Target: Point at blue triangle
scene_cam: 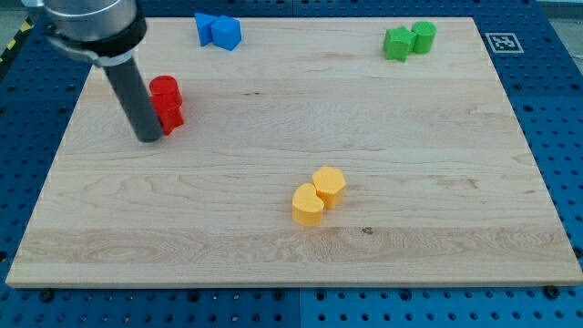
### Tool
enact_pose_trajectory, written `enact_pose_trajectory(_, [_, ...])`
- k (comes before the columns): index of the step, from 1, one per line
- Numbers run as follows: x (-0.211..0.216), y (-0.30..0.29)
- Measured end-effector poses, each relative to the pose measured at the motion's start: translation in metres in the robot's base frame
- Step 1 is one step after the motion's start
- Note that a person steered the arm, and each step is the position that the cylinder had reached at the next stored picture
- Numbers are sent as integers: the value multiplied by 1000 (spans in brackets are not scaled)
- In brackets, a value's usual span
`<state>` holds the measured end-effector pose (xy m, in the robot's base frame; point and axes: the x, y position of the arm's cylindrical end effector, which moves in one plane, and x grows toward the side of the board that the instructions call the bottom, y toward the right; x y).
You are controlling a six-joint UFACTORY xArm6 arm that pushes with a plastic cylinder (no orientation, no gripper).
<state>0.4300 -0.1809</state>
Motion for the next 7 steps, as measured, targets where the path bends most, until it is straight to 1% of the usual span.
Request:
enact_pose_trajectory(2, [-28, 33])
enact_pose_trajectory(3, [-29, 36])
enact_pose_trajectory(4, [-21, 53])
enact_pose_trajectory(5, [-4, 116])
enact_pose_trajectory(6, [-7, 176])
enact_pose_trajectory(7, [-26, 196])
